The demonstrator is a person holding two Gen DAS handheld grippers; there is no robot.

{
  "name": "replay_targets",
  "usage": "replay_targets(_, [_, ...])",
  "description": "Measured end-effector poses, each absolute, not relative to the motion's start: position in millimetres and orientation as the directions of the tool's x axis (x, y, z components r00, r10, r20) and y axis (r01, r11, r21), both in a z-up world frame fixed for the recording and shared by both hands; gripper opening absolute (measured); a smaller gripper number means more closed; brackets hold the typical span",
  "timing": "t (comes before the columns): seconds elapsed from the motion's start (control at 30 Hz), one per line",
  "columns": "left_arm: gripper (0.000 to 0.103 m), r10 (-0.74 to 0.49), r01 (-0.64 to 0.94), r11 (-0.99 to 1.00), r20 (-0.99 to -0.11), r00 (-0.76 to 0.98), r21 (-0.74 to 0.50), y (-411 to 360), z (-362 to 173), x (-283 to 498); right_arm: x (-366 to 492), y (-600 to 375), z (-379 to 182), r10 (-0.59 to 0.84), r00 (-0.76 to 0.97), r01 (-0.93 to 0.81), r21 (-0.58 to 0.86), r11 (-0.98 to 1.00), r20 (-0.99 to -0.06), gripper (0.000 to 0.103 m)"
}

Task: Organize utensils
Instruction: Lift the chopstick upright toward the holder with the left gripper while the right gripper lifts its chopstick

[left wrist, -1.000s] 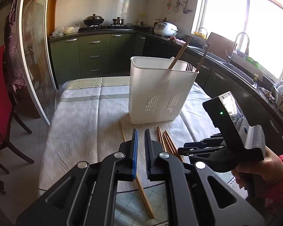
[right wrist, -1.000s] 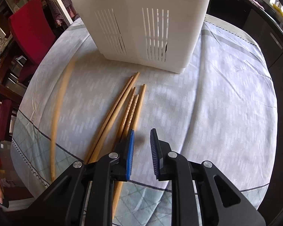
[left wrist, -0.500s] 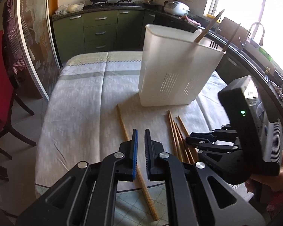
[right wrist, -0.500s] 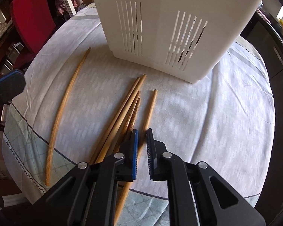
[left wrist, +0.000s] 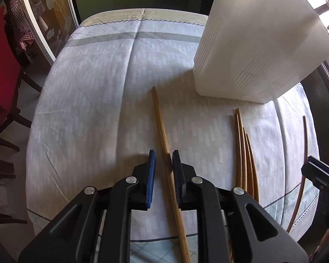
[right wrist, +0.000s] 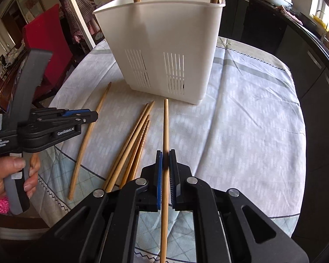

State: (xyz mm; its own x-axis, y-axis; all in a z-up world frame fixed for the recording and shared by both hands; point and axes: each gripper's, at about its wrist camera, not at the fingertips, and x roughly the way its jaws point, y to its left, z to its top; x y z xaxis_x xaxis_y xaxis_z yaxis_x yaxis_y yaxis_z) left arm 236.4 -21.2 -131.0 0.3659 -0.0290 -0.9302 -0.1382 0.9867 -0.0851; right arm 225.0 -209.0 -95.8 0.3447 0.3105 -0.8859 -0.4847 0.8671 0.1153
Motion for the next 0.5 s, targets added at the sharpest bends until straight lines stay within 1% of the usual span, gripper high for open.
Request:
replay_targets(0.1, [0.015, -0.007, -0.135, 0.989, -0.933, 0.361, -0.06, -26, -132, 242, 221, -218, -88, 0.326, 0.356, -0.481, 0.127, 0.868, -0.876, 0.007])
replay_targets(0.13, [0.014, -0.001, -0.131, 0.99, -0.932, 0.362, -0.052, -28, -132, 243, 220, -221, -87, 0.33, 0.36, -0.479, 0.131, 0.868, -0.873, 0.007])
replay_targets(0.17, [0.007, 0.004, -0.127, 0.991, -0.932, 0.363, -0.046, -29, -131, 246, 220, -223, -85, 0.333, 0.363, -0.477, 0.133, 0.869, -0.87, 0.007])
replay_targets(0.3, [0.007, -0.01, -0.135, 0.989, -0.926, 0.377, -0.066, -25, -129, 249, 215, -233, -76, 0.359, 0.379, -0.474, 0.155, 0.867, -0.853, 0.007])
replay_targets(0.4, [0.006, -0.017, -0.121, 0.99, -0.901, 0.433, -0.077, -21, -114, 241, 206, -248, -60, 0.387, 0.401, -0.476, 0.172, 0.862, -0.83, 0.007])
replay_targets(0.5, [0.006, -0.03, -0.089, 0.992, -0.856, 0.517, -0.088, -20, -89, 224, 197, -258, -40, 0.417, 0.436, -0.482, 0.185, 0.857, -0.798, 0.007])
